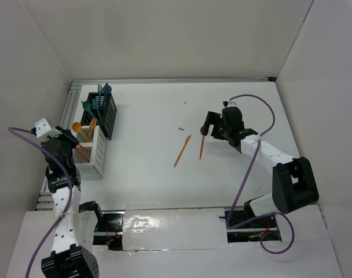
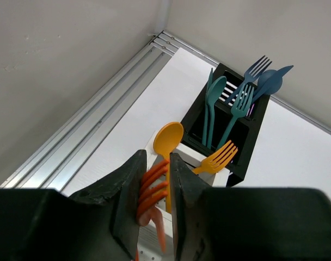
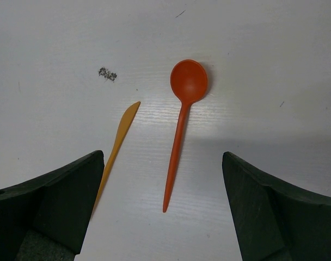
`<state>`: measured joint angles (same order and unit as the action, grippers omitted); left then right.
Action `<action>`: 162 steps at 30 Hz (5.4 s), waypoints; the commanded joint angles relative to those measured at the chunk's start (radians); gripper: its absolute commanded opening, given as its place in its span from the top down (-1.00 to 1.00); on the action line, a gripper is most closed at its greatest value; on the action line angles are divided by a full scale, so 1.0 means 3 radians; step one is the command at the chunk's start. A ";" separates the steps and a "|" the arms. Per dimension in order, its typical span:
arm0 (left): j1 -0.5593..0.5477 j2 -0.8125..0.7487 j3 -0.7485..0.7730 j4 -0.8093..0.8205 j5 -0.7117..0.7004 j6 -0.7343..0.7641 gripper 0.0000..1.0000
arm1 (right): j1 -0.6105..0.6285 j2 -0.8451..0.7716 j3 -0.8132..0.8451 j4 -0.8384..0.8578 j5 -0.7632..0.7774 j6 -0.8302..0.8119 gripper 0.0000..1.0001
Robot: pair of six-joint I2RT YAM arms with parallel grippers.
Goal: Sort the eating utensils into containers
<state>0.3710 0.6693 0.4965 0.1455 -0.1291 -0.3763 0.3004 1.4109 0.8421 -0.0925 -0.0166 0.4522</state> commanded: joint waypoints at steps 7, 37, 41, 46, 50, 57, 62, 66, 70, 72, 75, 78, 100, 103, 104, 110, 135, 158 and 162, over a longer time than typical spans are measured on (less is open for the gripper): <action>0.0016 0.0136 0.0196 -0.0162 -0.0086 -0.0254 -0.35 | -0.0030 0.0154 0.0030 0.0104 0.0066 0.0016 -0.92; -0.0873 0.0811 0.1996 -0.1881 0.2138 0.0355 -0.88 | 0.0568 0.1535 0.0757 -0.0295 0.1108 -0.0050 0.30; -0.1016 0.0873 0.1909 -0.1856 0.2214 0.0329 -0.89 | 0.0619 0.1678 0.0864 -0.0447 0.1175 -0.0081 1.00; -0.1348 0.1225 0.1802 -0.1463 0.2639 0.0003 -0.88 | 0.0763 0.1087 0.0604 -0.0035 0.0563 -0.0362 1.00; -0.1823 0.1781 0.1771 -0.1099 0.2232 -0.0202 -0.87 | 0.0768 0.0595 0.0527 0.0364 -0.0347 -0.0500 1.00; -0.2095 0.2085 0.1659 -0.0573 0.2041 -0.0647 -0.85 | 0.0987 0.0370 0.0843 0.0522 -0.0951 -0.0597 1.00; -0.2172 0.2238 0.1730 -0.0373 0.2026 -0.0765 -0.81 | 0.1146 0.0349 0.0941 0.0529 -0.0952 -0.0536 1.00; -0.2275 0.2320 0.1776 -0.0296 0.1873 -0.0826 -0.79 | 0.1212 0.0308 0.0941 0.0528 -0.0952 -0.0500 1.00; -0.2351 0.2447 0.1817 -0.0276 0.1699 -0.0919 -0.78 | 0.1264 0.0293 0.0976 0.0594 -0.0911 -0.0454 1.00; -0.2387 0.2458 0.1802 -0.0240 0.1663 -0.0929 -0.76 | 0.1274 0.0298 0.0977 0.0625 -0.0911 -0.0449 1.00; -0.2478 0.2494 0.1812 -0.0240 0.1444 -0.1010 -0.69 | 0.1294 0.0339 0.1058 0.0625 -0.0865 -0.0439 1.00; -0.2627 0.2473 0.1761 -0.0235 0.1091 -0.1163 -0.60 | 0.1310 0.0369 0.1100 0.0625 -0.0773 -0.0312 1.00; -0.2679 0.2177 0.1592 0.0194 0.0670 -0.1093 0.50 | 0.1310 0.0436 0.1223 0.0401 -0.0783 -0.0352 0.13; -0.2281 0.1835 0.1362 0.0221 0.0839 -0.0935 0.49 | 0.1111 0.0171 0.1044 0.0166 -0.0819 -0.0362 -0.38; -0.2168 0.1733 0.1316 0.0099 0.0870 -0.0909 0.47 | 0.0964 0.0013 0.0998 0.0044 -0.0789 -0.0362 -0.48; -0.1248 0.0940 0.1540 -0.0647 0.0988 -0.0087 0.40 | 0.0508 -0.0341 0.0716 -0.0142 -0.0604 -0.0326 -1.00; -0.0408 0.0346 0.1510 -0.1002 0.2095 0.0523 0.18 | 0.0359 0.0195 0.0460 0.0360 -0.0804 -0.0418 -0.98; -0.3302 0.1726 0.0948 -0.0666 0.2256 -0.0146 -0.61 | -0.0157 -0.0412 -0.0025 -0.0561 0.0352 0.0078 -0.74; -0.3435 0.2023 0.0759 -0.0618 0.1812 -0.0564 -0.55 | -0.0367 -0.0673 -0.0296 -0.0479 0.0091 0.0119 -0.74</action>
<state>-0.6430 1.2369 0.7395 -0.1123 0.5434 -0.4313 0.2096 1.2606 0.8021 -0.2306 0.0471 0.4530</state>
